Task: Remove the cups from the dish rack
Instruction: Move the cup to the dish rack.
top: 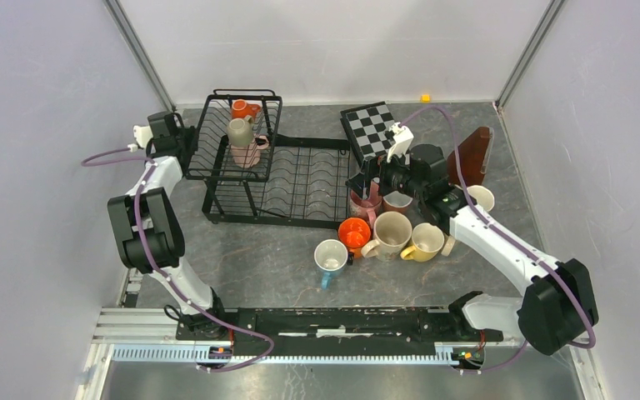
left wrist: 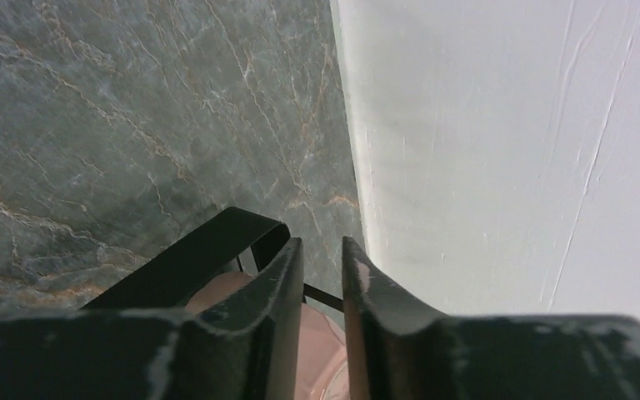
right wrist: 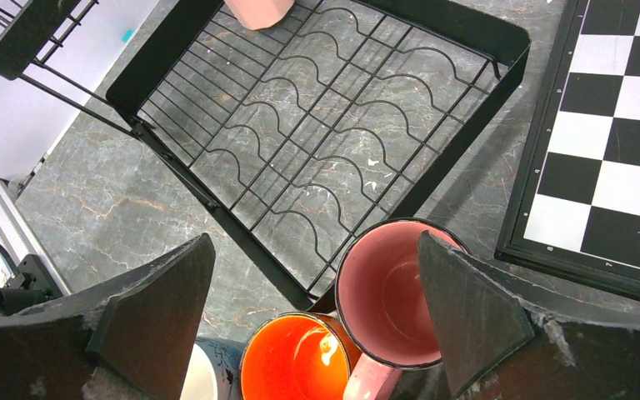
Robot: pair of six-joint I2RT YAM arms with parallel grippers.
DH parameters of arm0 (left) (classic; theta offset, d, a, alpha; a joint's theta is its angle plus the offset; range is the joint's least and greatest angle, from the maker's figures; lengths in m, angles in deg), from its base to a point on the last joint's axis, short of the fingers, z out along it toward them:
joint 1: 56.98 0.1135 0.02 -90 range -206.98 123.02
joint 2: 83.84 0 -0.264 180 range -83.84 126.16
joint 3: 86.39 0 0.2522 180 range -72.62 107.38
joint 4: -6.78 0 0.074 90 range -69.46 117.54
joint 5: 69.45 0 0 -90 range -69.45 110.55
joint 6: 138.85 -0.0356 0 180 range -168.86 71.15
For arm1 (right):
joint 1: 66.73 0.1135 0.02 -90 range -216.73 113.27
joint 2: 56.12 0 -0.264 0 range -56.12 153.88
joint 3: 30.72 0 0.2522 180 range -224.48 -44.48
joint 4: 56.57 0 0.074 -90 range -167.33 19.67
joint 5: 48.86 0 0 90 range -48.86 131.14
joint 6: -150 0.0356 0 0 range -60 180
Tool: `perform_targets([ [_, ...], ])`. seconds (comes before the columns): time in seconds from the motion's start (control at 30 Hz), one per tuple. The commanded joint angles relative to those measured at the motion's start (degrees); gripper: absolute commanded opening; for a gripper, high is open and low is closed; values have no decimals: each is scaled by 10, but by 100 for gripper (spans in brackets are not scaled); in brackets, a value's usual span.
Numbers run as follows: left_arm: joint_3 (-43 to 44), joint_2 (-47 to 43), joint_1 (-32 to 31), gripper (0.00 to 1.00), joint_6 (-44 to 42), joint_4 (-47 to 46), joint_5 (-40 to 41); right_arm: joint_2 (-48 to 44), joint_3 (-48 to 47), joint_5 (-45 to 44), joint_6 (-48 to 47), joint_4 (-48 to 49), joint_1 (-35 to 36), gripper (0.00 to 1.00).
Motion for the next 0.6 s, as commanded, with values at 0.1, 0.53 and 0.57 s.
perform_targets([
  [0.1,-20,25,-18,19,40,-31,-21,-7,10,10,0,31,4,98],
  [0.53,-69,18,-18,12,89,-59,-16,-7,20,12,-2,33,5,98],
  [0.57,-76,18,-18,11,96,-68,-17,-7,20,14,-2,34,4,98],
])
